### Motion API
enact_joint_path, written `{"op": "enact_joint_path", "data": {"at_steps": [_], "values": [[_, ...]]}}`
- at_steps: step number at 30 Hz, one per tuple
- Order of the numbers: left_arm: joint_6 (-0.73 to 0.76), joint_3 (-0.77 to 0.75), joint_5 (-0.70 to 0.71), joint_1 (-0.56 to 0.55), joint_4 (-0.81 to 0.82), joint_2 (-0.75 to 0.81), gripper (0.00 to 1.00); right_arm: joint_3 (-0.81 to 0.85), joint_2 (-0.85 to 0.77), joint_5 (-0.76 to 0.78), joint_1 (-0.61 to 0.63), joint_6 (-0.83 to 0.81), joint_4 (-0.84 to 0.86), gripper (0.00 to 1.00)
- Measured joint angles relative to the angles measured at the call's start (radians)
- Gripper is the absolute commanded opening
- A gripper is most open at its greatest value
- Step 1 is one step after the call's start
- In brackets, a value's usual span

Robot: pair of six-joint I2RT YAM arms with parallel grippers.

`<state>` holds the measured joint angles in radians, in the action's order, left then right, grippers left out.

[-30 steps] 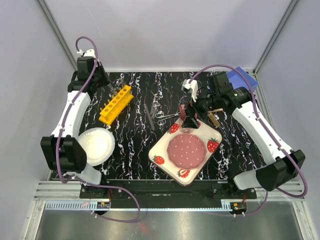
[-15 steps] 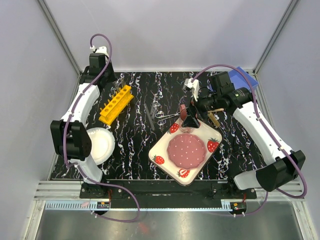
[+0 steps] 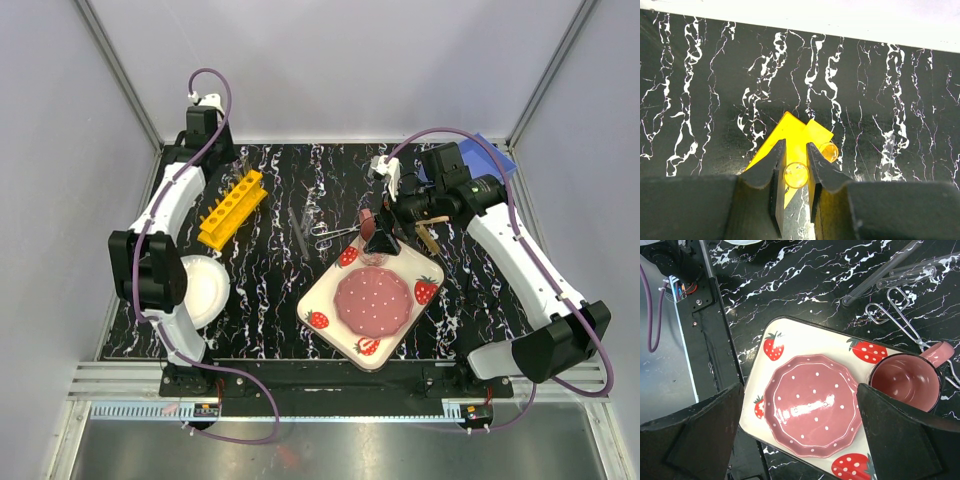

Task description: Organize the chemistry lab equipment

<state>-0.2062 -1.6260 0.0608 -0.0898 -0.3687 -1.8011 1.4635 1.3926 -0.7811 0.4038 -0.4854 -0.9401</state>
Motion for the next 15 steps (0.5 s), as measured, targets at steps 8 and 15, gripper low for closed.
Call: {"op": "enact_joint_path", "data": {"at_steps": [8, 15], "values": [[0.026, 0.039, 0.019, -0.011, 0.043, -0.001, 0.05, -0.001, 0.000, -0.019, -0.004, 0.000, 0.000, 1.00], [0.043, 0.073, 0.029, -0.015, 0.068, -0.010, 0.05, -0.004, 0.000, -0.025, -0.006, 0.000, 0.000, 1.00]]}}
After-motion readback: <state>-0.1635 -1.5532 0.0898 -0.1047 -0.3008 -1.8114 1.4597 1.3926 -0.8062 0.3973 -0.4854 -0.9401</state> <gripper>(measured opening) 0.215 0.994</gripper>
